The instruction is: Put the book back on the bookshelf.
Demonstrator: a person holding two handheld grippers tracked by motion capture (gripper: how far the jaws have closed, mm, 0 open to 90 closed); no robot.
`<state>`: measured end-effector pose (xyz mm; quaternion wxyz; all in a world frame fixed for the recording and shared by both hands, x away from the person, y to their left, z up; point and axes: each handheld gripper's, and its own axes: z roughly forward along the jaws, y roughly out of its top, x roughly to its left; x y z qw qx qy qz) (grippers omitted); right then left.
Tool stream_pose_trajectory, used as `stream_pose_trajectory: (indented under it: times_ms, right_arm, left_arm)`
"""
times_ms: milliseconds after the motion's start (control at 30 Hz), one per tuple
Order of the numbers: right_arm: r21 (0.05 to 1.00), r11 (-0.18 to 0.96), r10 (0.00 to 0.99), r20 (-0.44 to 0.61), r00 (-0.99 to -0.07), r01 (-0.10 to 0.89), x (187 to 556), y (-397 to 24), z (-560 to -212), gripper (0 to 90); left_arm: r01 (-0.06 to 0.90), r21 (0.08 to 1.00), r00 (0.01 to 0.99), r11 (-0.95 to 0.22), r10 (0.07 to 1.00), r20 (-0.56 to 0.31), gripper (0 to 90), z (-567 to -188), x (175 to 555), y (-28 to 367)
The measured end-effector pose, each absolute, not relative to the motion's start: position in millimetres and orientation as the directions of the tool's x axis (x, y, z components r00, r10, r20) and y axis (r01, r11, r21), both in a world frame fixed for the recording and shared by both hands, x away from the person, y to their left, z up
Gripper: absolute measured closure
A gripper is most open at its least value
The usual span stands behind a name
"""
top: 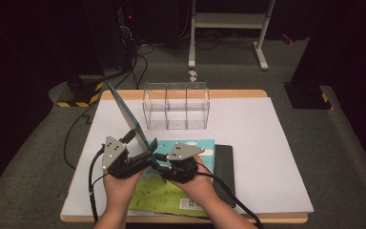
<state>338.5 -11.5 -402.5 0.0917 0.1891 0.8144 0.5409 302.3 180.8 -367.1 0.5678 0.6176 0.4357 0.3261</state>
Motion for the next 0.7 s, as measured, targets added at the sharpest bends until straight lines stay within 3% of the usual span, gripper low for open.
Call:
stream_pose_trajectory:
  times_ms: [67, 300, 533, 700]
  right_arm:
    - [0.916, 0.335, 0.403, 0.072, -0.912, 0.220, 335, -15, -401, 57.4]
    - [0.930, 0.284, 0.446, 0.086, -0.891, 0.232, 325, -48, -397, 50.6]
    - [0.928, 0.283, 0.662, -0.005, -0.749, 0.244, 335, -138, -410, 50.2]
    - [0.925, 0.245, 0.757, 0.003, -0.653, 0.289, 342, -182, -427, 50.7]
  left_arm:
    - [0.167, 0.986, 0.406, 0.021, 0.910, -0.088, 21.9, -367, 302, 182]
    - [0.169, 0.985, 0.388, 0.015, 0.918, -0.080, 23.9, -368, 303, 188]
    - [0.176, 0.984, 0.383, 0.011, 0.920, -0.079, 25.5, -368, 302, 195]
    - [0.178, 0.984, 0.382, -0.002, 0.921, -0.067, 25.6, -367, 303, 196]
